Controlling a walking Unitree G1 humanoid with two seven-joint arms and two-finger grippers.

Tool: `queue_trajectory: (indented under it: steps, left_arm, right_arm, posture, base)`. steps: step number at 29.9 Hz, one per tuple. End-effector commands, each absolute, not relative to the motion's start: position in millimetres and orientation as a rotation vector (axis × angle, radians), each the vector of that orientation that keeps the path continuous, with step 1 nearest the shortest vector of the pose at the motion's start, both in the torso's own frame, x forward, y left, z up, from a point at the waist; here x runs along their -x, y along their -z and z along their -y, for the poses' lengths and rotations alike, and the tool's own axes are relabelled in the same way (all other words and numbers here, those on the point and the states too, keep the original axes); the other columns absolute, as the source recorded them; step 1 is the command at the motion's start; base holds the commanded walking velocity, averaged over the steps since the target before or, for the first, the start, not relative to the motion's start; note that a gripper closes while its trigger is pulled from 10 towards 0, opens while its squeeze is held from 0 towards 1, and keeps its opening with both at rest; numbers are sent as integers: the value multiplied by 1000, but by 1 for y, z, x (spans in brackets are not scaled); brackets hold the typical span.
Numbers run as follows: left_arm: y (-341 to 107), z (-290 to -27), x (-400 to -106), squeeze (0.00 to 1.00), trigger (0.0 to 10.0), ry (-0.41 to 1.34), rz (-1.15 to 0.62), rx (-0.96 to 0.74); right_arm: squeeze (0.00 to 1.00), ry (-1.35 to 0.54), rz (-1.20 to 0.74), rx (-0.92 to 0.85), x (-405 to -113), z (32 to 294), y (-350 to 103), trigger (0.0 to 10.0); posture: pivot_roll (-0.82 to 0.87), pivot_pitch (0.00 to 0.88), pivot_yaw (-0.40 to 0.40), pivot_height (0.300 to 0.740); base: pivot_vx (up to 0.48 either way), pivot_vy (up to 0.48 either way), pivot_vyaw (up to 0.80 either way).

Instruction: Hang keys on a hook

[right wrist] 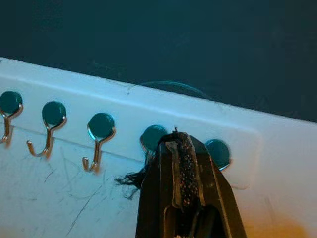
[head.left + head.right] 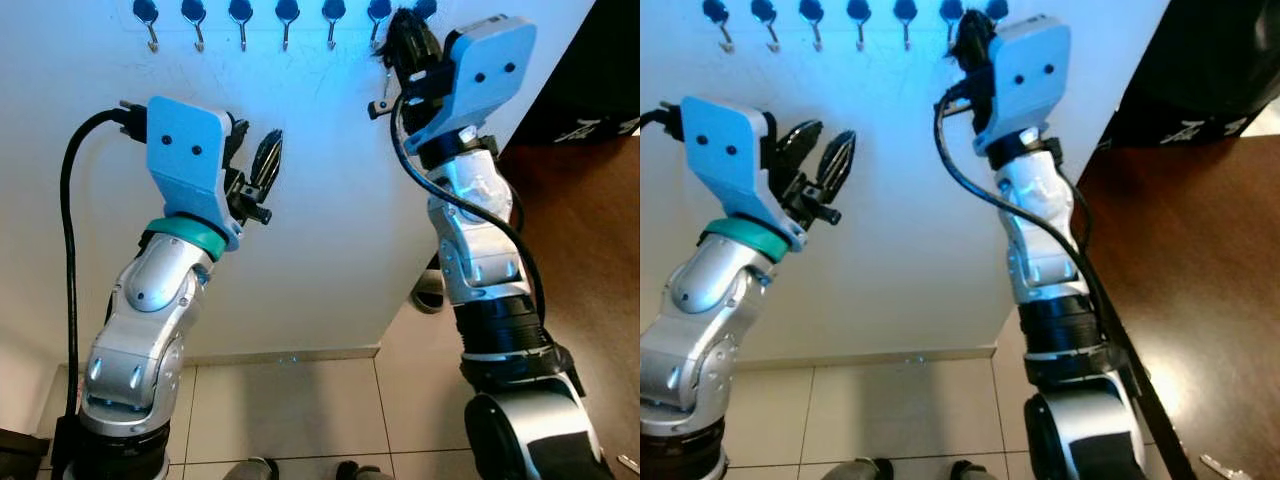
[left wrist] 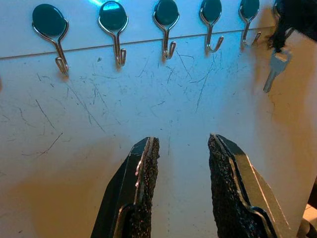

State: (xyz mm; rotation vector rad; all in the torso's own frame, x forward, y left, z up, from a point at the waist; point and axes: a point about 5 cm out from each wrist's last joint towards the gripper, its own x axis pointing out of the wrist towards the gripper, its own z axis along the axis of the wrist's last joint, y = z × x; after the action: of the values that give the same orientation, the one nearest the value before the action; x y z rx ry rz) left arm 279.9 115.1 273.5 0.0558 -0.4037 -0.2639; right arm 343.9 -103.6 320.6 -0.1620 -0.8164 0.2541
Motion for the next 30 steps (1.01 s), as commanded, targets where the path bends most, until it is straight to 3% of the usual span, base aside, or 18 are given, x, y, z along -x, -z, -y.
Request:
queue_trajectory:
  steps: [1,6,8,13,30]
  left_arm:
    - [-277,-113,-276,0,10000,292,416,-59]
    - [-279,-111,-275,0,10000,313,421,-64]
    - [-279,-100,-265,0,10000,505,407,-62]
    - [-281,-91,-257,0,10000,650,402,-37]
    - [-285,-94,-258,0,10000,646,400,-35]
  right_arm:
    - [0,-241,834,179,-340,105,-321,10000]
    - [0,-230,839,185,-337,107,-320,10000]
    - [0,-193,849,216,-330,118,-320,10000]
    - [0,-151,841,248,-327,131,-319,10000]
    - [0,-179,805,239,-344,124,-325,10000]
  posture:
    - [145,85,93,740]
    - [143,86,93,740]
    - [131,89,96,740]
    - [117,91,99,740]
    - [140,93,91,740]
  base:
    - [0,0,0]
    - [0,0,0]
    - [0,0,0]
    - [0,0,0]
    - [0,0,0]
